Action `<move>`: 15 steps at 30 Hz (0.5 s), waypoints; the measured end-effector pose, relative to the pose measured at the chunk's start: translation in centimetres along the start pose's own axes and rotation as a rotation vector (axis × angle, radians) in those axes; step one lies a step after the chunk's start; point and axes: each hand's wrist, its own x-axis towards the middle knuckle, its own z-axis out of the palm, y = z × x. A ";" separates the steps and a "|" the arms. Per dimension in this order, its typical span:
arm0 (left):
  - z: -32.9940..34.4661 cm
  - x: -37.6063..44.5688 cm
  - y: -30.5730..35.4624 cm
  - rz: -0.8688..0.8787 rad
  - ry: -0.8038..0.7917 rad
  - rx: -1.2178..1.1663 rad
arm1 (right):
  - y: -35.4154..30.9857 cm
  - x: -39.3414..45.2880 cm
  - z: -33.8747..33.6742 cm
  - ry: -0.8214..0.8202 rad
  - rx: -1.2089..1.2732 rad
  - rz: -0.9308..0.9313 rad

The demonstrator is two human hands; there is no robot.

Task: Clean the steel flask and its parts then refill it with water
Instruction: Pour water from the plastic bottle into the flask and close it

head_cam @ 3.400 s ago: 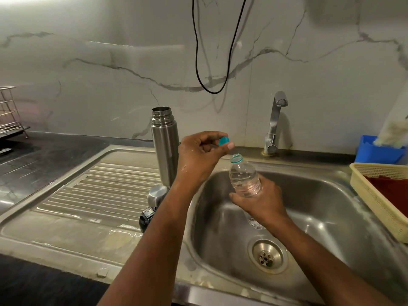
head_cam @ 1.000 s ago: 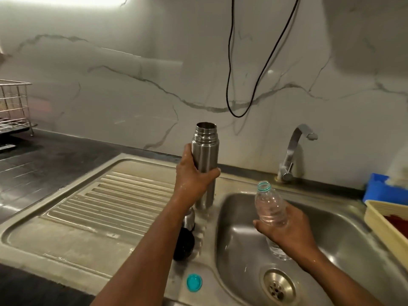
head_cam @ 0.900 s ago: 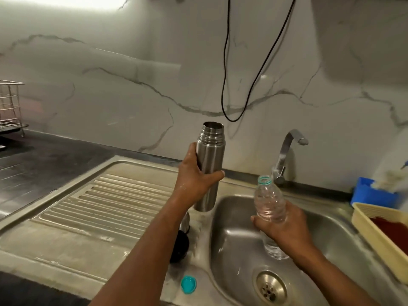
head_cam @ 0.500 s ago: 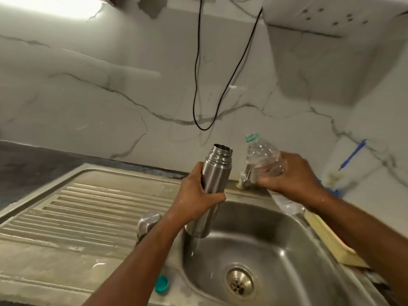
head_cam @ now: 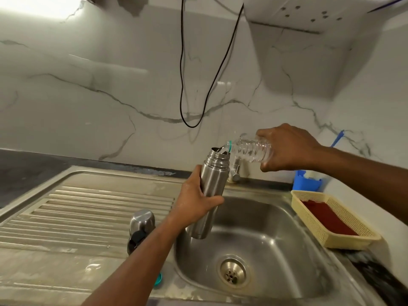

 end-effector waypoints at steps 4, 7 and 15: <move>0.0 0.0 0.0 0.013 0.026 0.004 | 0.0 1.1 -1.3 0.041 -0.167 -0.085; 0.1 0.0 0.0 0.025 0.029 0.009 | -0.1 1.6 -2.6 0.062 -0.293 -0.132; -0.1 0.1 0.0 0.025 0.049 0.019 | -0.9 2.7 -4.5 0.081 -0.514 -0.209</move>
